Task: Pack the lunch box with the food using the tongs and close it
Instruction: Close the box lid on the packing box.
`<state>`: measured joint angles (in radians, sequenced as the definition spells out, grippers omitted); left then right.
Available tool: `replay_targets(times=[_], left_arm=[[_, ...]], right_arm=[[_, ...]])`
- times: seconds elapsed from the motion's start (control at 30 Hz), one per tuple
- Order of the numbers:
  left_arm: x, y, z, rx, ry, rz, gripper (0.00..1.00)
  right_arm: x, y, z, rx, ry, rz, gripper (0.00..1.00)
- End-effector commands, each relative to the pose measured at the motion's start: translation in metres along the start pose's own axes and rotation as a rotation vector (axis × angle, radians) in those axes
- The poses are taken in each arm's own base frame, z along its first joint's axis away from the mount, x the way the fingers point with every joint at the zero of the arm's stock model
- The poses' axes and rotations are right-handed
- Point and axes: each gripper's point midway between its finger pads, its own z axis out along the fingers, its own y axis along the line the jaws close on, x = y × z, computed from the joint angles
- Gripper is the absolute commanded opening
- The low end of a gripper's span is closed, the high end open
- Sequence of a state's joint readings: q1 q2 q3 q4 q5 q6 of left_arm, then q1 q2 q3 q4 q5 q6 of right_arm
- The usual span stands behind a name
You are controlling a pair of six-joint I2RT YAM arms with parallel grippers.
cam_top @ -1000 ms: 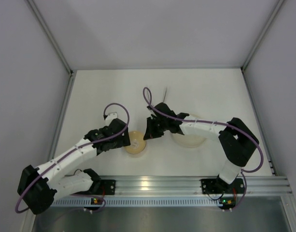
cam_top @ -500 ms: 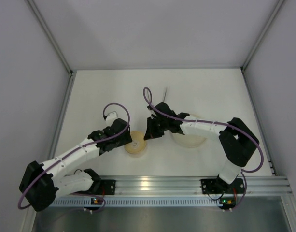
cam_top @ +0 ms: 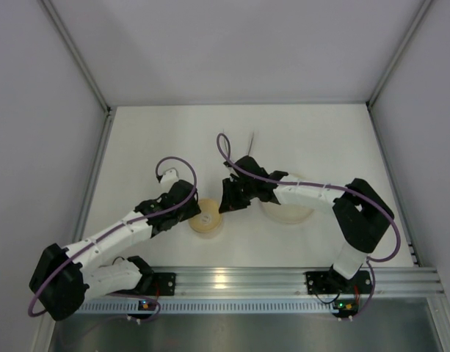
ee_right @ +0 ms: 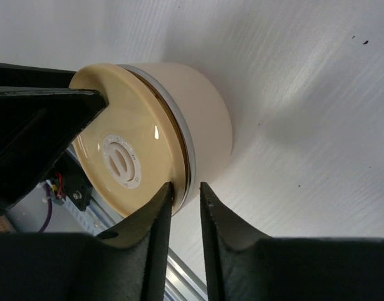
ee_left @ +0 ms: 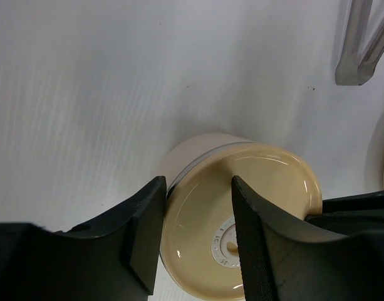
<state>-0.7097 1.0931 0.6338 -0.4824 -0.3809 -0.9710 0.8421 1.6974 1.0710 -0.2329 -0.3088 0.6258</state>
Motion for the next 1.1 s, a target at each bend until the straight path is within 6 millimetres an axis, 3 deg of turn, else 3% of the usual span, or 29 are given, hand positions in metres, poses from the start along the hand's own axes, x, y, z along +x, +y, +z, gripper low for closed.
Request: replay_targets(times=[0.0, 0.07, 0.37, 0.77, 0.93, 1.07], left_arm=[[0.05, 0.073, 0.008, -0.241, 0.157, 0.131, 0.49], [0.052, 0.072, 0.009, -0.24, 0.161, 0.128, 0.47], [0.055, 0.075, 0.009, -0.251, 0.175, 0.14, 0.46], [0.056, 0.076, 0.008, -0.256, 0.182, 0.146, 0.46], [0.056, 0.075, 0.008, -0.256, 0.182, 0.146, 0.46], [0.055, 0.073, 0.008, -0.253, 0.181, 0.147, 0.46]], right_arm=[[0.028, -0.04, -0.008, 0.16, 0.087, -0.003, 0.25], [0.021, -0.041, -0.012, 0.183, 0.061, -0.017, 0.32], [-0.016, -0.026, -0.032, 0.236, -0.06, -0.07, 0.34], [-0.071, 0.026, -0.059, 0.177, -0.226, -0.129, 0.26], [-0.074, 0.047, -0.058, 0.142, -0.24, -0.149, 0.2], [-0.067, 0.048, -0.044, 0.135, -0.216, -0.143, 0.15]])
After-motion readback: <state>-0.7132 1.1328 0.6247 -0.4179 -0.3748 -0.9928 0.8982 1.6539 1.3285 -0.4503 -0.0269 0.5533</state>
